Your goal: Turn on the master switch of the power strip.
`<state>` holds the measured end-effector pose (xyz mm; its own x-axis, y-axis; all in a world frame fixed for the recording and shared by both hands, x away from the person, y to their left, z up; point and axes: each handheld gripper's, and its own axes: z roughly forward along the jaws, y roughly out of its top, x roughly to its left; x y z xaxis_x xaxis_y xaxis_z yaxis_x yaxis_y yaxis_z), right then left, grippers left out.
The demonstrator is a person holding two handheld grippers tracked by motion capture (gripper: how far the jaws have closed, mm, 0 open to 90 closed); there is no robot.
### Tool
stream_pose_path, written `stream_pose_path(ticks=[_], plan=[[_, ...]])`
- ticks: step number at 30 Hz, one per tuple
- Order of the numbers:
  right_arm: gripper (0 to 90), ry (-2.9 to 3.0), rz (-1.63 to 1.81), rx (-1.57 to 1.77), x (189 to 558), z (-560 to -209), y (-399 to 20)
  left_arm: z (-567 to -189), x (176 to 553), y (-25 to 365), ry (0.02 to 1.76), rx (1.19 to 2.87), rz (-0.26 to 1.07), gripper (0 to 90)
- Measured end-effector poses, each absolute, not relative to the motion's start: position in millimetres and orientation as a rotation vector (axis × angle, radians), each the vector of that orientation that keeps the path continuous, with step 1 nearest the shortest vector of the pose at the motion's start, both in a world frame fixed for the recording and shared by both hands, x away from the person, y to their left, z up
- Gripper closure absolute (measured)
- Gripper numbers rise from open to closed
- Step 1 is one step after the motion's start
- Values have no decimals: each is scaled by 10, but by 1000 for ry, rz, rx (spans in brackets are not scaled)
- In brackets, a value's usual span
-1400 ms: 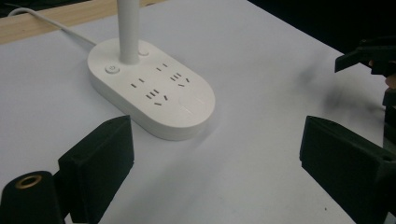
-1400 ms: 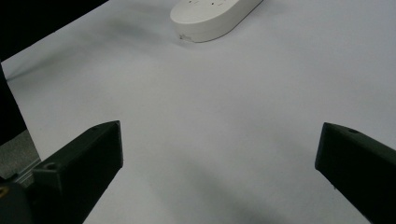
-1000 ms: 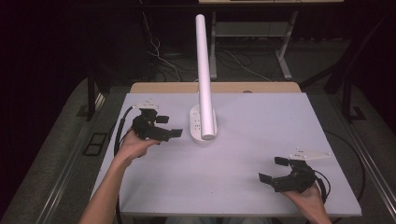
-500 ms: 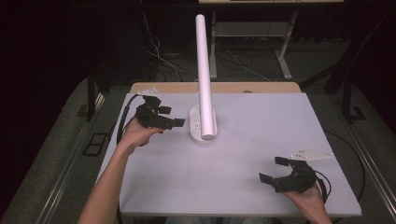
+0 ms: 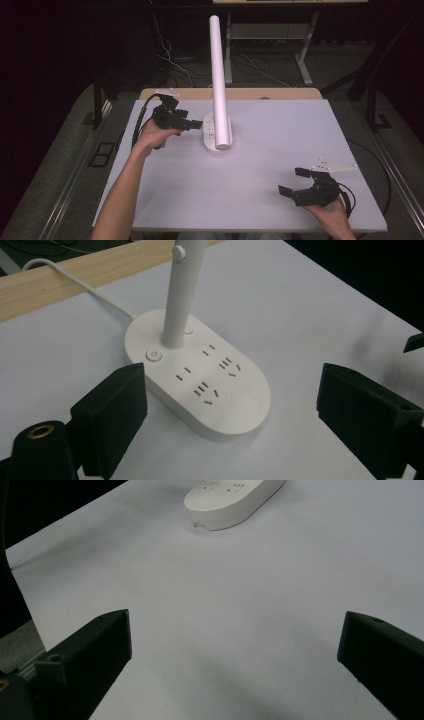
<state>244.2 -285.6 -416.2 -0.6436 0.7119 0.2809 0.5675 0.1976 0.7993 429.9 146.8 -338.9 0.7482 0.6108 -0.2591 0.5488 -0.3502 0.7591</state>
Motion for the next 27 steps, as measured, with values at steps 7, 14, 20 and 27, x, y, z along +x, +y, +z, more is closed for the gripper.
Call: stream_pose_path(ticks=[7,14,20,27], plan=[[5,2306,1432,1246,2438,-4161,-2858,-3406,4433,1450,903,2008,88,132],[5,2304,1433,1246,2438,-4163,-2869,-3428,4563,1437,953,1948,88,145],[5,2309,1432,1243,2430,-4170,-2866,-3512,4681,1468,998,1855,25,168],[5,2311,1433,1246,2436,-4178,-2863,-3672,4784,1434,1050,1823,-28,220]])
